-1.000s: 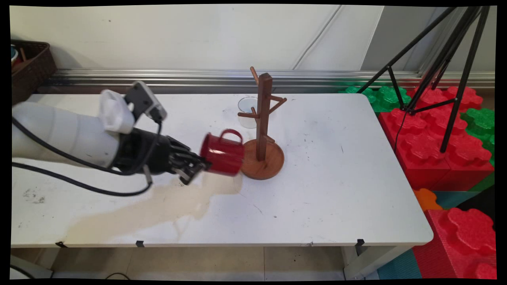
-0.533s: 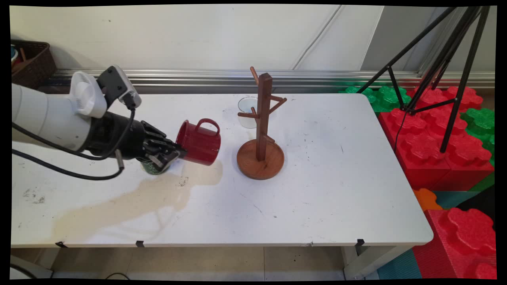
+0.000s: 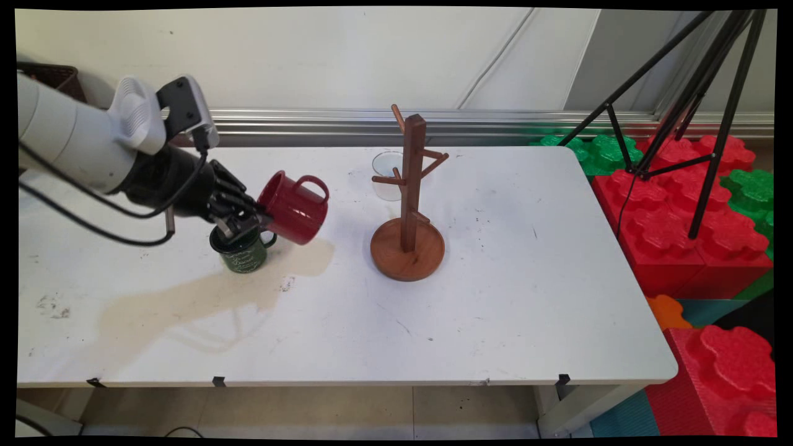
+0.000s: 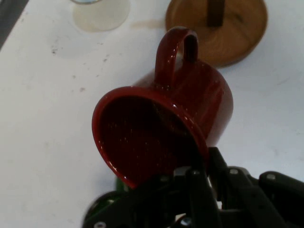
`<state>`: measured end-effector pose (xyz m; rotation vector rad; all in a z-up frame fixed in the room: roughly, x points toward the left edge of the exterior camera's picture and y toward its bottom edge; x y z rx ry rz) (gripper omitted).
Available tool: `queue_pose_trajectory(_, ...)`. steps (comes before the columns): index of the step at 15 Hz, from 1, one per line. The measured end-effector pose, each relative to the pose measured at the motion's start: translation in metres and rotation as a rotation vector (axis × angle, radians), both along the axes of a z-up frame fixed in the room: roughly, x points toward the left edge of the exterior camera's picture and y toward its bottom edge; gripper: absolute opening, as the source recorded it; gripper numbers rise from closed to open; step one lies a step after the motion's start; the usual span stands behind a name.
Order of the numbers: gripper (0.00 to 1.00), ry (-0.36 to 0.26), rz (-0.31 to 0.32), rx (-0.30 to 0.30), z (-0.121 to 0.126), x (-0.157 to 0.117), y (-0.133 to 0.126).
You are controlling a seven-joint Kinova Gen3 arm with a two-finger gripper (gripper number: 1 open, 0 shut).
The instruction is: Place the picked object on the table
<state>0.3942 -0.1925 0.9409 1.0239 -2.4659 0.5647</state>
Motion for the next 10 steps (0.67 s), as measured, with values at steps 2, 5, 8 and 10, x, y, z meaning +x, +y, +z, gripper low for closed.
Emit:
queue_pose_trajectory(2, 0.00, -0.032, -0.007, 0.003, 0.002, 0.004, -0.011)
queue_pose_trajectory(5, 0.00, -0.097, -0.021, -0.011, 0.005, 0.010, -0.043)
queue_pose_trajectory(8, 0.00, -0.145, -0.021, -0.026, 0.003, 0.015, -0.074)
queue_pose_trajectory(10, 0.00, -0.180, -0.017, -0.031, -0.001, 0.020, -0.095)
